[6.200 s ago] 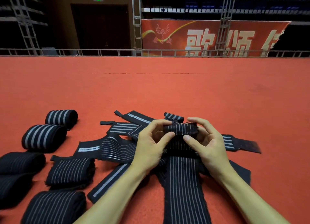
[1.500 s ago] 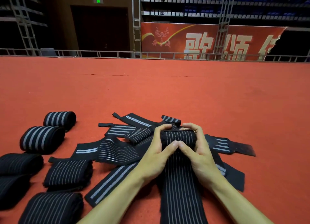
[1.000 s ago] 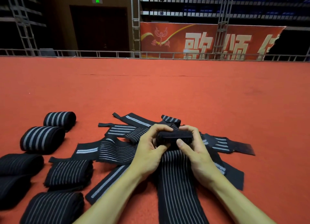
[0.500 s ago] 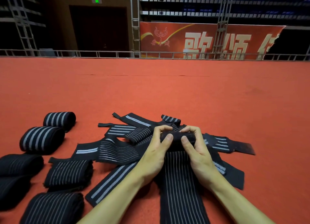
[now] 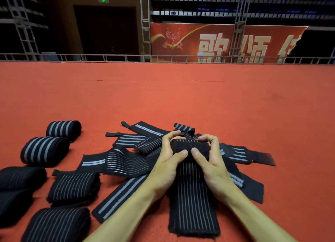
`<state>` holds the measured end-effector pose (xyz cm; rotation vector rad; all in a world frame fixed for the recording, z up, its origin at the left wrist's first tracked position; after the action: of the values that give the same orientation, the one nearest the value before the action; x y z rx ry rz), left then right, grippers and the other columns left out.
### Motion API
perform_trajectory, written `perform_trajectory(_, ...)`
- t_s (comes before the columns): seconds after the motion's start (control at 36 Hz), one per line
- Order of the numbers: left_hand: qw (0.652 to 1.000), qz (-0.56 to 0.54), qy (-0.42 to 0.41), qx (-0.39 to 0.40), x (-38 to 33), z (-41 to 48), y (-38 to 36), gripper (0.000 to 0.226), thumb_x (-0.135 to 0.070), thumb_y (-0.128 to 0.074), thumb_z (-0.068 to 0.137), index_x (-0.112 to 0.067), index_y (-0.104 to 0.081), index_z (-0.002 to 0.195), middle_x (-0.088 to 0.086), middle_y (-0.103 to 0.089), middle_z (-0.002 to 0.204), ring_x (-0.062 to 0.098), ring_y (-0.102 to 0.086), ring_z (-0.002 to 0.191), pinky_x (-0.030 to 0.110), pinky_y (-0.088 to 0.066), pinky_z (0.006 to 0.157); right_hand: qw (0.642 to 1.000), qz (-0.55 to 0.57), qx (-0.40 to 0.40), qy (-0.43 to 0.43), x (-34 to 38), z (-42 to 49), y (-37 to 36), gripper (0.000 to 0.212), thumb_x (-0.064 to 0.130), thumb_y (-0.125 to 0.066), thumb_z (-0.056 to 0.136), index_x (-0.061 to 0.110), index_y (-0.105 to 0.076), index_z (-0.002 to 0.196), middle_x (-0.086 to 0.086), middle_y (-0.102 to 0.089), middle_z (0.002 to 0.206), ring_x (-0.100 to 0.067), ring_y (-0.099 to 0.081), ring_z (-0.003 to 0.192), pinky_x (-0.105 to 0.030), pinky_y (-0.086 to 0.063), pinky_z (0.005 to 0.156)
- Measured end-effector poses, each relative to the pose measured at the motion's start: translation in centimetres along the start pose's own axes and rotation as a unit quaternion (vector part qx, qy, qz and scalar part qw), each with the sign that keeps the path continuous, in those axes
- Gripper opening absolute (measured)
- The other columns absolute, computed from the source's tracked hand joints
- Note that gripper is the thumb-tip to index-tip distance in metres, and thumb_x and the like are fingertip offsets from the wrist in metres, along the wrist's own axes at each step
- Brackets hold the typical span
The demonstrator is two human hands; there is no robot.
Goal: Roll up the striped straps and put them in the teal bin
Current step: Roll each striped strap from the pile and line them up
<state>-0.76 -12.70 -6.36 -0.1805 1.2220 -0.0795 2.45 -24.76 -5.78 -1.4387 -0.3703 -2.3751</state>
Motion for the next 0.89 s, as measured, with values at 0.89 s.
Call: perform_trajectory(0.89,1.0,0.016,-0.006,0.025,-0.8,-0.1,-0.3,0.051,-0.019,-0.068,0.079,-0.025,-0.048,0.125,0.003,-0.061,0.118,0.01,-0.062,0.105,0.031,-0.051,0.091,0.999,0.015,-0.045,0.005,0.2,0.0,0.5,0.035,0.047,-0.069,0.075,0.038,-0.052,0.104,-0.012,-0.062,0.113,-0.026,-0.062,0.103,-0.05,-0.051,0.094)
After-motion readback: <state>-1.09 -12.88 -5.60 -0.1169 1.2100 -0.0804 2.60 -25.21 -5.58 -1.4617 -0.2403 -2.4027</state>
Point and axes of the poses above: each hand's wrist, its own z-axis towards the middle knuckle, its own y-axis out of the back of the hand, x = y × z, the point moved 6 cm from there along z, towards the middle knuckle
